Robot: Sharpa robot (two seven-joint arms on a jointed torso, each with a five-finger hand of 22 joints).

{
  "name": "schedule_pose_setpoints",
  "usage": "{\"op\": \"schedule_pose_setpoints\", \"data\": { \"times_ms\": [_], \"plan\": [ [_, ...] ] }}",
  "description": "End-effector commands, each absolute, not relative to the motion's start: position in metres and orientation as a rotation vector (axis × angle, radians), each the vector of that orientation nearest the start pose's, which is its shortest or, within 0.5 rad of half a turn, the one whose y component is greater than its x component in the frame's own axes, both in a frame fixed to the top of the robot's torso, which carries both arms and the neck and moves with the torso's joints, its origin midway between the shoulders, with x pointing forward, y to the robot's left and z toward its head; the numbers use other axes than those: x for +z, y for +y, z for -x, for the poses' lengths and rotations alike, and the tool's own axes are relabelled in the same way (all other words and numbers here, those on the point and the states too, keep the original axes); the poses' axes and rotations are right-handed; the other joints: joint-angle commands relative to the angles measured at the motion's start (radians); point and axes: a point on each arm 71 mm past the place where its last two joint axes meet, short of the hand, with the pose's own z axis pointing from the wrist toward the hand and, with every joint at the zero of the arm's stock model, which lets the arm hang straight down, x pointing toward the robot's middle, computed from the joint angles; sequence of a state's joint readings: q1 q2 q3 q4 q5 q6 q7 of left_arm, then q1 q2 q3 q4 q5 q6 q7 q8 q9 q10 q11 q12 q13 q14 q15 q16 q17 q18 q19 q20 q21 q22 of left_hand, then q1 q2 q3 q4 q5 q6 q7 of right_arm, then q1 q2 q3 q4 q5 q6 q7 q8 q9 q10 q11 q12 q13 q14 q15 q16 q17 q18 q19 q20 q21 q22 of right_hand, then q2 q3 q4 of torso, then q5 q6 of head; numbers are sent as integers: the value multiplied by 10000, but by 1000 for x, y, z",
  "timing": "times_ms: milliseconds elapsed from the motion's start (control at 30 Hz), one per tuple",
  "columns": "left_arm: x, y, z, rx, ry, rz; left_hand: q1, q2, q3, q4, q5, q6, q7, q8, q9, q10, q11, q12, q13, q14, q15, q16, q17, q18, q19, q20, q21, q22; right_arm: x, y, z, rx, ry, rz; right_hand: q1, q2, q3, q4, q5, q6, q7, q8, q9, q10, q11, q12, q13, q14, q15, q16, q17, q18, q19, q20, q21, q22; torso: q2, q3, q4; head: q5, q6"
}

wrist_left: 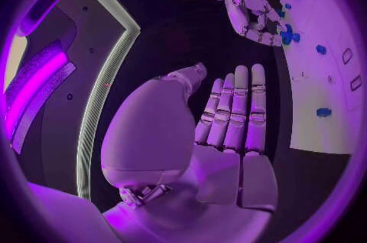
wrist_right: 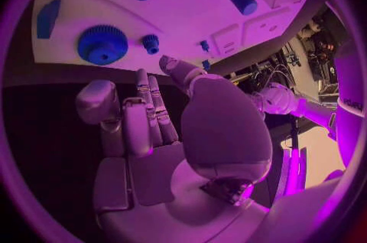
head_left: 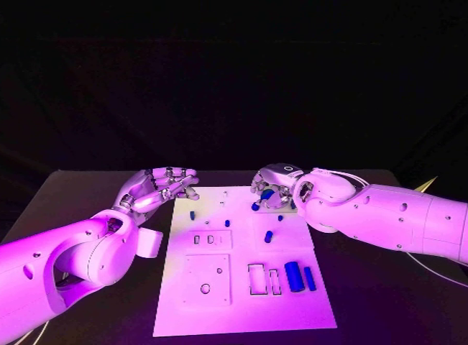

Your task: Assemble the parts on the task board

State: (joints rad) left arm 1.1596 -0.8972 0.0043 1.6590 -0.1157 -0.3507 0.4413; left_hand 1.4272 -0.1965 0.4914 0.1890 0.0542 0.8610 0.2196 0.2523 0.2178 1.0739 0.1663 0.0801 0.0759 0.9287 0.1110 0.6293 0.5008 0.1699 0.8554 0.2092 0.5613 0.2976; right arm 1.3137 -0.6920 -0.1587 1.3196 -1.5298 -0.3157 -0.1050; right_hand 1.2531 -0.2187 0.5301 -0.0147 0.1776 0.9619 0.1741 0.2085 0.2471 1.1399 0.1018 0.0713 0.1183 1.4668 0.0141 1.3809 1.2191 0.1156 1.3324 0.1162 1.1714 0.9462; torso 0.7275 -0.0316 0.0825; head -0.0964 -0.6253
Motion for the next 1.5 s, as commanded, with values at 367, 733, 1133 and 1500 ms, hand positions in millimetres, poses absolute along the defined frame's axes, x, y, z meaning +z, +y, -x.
{"op": "schedule_pose_setpoints", "data": {
  "times_ms": [367, 733, 1133, 1500],
  "plan": [
    [-162, 193, -460, -16442, 14039, 9549, -90, -6, 42, -9, -21, -73, 99, 5, 14, -51, 18, -57, 16, -100, -3, 43, 8, 56, -67, 14, 66, 30, -185, -183, -528, 4118, 16789, 3499, 91, -132, 39, 24, -14, 83, -89, 51, 86, 17, -9, 38, 51, 479, 18, 162, 140, -127, 125, -5, 265, 293, 187, -31, 82, -52, 22],
    [-162, 194, -460, -16451, 14056, 9550, -90, -6, 42, -9, -21, -73, 99, 5, 14, -51, 18, -57, 16, -100, -3, 43, 8, 56, -67, 14, 66, 30, -190, -183, -528, 4033, 17033, 3558, 85, -63, 107, 75, 27, 245, -115, 161, 202, 61, -27, 67, 102, 488, 10, 284, 265, -152, 168, -9, 433, 521, 281, -39, 128, -102, 85],
    [-162, 195, -460, -16346, 14111, 9539, -82, -6, 53, -31, -21, -96, 108, -1, 17, -72, 26, -61, 18, -133, 5, 58, 7, 56, -102, 20, 102, 56, -190, -180, -527, 4306, 16870, 3528, 144, 152, 389, 145, 24, 610, -272, 455, 528, 472, -173, 213, 236, 506, -97, 483, 466, -226, 290, -86, 824, 1104, 351, -57, 179, -136, 127],
    [-163, 196, -461, -16237, 14145, 9548, -52, -23, 62, -73, -23, -103, 110, 0, 22, -77, 27, -58, 21, -144, 4, 75, 9, 60, -123, 22, 136, 80, -184, -176, -524, 4707, 16195, 3246, 265, 333, 708, 96, -105, 794, -375, 668, 813, 791, -284, 287, 347, 521, -189, 604, 586, -281, 389, -163, 1108, 1527, 397, -67, 202, -136, 172]
  ]
}}
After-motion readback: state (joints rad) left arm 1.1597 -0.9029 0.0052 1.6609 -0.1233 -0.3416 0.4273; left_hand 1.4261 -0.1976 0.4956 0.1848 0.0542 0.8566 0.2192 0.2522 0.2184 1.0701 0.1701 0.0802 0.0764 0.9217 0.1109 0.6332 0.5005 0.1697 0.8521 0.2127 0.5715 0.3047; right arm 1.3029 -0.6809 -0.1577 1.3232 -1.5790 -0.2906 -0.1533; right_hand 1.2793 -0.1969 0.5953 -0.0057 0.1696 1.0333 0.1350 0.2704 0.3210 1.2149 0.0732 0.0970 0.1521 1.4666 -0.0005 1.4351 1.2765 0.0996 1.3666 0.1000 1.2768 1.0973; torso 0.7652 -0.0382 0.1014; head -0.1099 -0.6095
